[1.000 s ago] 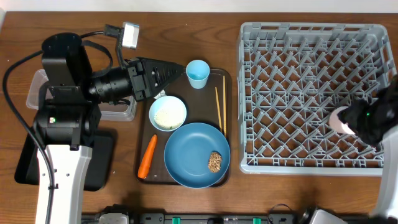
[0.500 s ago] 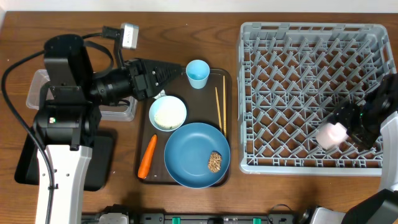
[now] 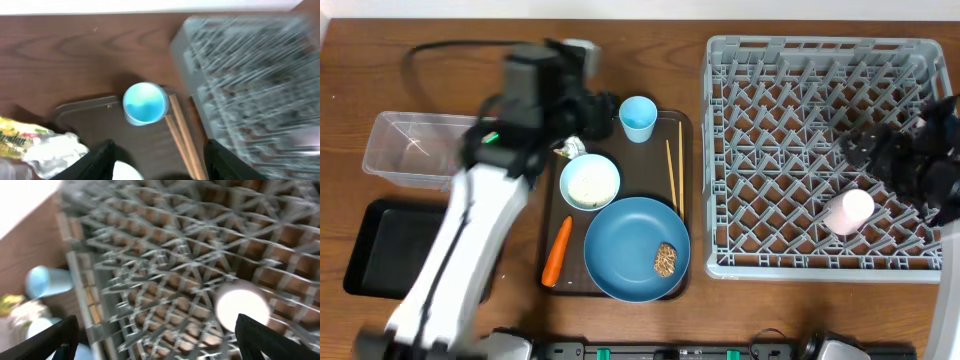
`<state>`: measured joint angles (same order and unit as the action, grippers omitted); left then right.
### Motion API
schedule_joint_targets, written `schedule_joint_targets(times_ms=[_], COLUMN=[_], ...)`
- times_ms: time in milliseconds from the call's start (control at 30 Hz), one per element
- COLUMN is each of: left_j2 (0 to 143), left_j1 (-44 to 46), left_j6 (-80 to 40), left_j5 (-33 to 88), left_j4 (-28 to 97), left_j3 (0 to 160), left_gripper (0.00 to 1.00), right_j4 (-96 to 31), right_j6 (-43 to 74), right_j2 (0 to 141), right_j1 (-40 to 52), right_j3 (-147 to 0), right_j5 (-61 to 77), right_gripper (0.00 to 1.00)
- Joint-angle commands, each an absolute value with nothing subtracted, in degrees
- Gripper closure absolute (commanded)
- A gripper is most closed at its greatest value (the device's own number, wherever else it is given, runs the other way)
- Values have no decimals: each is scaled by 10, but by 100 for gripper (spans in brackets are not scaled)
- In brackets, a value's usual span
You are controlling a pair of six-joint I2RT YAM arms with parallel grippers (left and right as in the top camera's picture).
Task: Sort waste into correct bins and load items into the dishwasher rack
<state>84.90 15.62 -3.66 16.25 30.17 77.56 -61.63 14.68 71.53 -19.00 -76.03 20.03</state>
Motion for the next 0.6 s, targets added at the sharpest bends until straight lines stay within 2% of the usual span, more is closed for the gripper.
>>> schedule_joint_targets(times_ms=[0, 233, 567], left_j2=[932, 1049, 1131], left_j1=[174, 174, 175], left_j6=[18, -1, -33], left_j5=[34, 55, 80], left_j4=[276, 178, 165], left_j3=[782, 782, 782], left_gripper=[43, 42, 45], right_j4=[-622, -653, -653], right_j6=[136, 136, 136], right_j2=[703, 702, 702], right_j1=[-161, -128, -127], right_j3=[-768, -767, -767], right_j5=[234, 234, 234], right_gripper=[9, 11, 11])
